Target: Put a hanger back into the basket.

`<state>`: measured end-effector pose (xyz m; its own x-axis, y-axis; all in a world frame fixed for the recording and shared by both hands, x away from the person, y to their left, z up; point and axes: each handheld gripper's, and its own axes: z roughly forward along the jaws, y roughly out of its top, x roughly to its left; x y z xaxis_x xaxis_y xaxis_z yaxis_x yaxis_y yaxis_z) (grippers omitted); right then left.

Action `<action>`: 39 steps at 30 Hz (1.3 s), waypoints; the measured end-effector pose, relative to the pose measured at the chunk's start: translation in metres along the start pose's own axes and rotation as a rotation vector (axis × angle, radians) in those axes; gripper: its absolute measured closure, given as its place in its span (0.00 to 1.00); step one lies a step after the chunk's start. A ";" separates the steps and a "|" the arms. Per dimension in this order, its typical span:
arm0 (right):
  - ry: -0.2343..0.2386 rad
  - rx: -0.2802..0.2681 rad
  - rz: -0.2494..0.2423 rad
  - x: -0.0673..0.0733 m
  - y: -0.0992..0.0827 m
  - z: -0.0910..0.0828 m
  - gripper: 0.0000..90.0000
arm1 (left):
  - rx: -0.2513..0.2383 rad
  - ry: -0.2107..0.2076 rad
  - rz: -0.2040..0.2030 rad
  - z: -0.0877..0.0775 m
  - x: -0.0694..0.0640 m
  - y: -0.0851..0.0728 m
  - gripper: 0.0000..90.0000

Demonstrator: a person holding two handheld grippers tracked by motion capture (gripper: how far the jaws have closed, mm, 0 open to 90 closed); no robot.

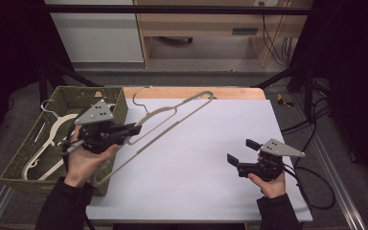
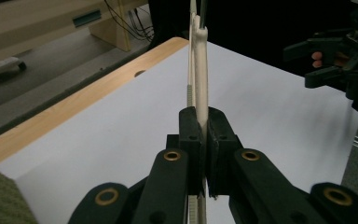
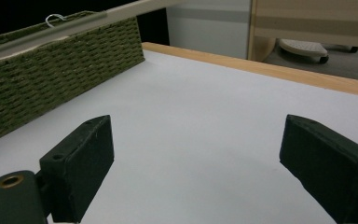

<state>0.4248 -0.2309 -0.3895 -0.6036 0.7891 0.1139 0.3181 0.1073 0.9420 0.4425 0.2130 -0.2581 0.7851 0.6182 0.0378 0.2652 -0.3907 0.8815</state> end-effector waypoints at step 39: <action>-0.022 -0.007 0.011 -0.008 -0.001 -0.006 0.08 | 0.067 0.223 -0.140 -0.090 0.167 -0.080 0.96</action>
<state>0.4249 -0.2409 -0.3897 -0.5840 0.8032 0.1174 0.3195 0.0944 0.9429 0.5020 0.4089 -0.2799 0.5976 0.8013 0.0272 0.4044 -0.3305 0.8528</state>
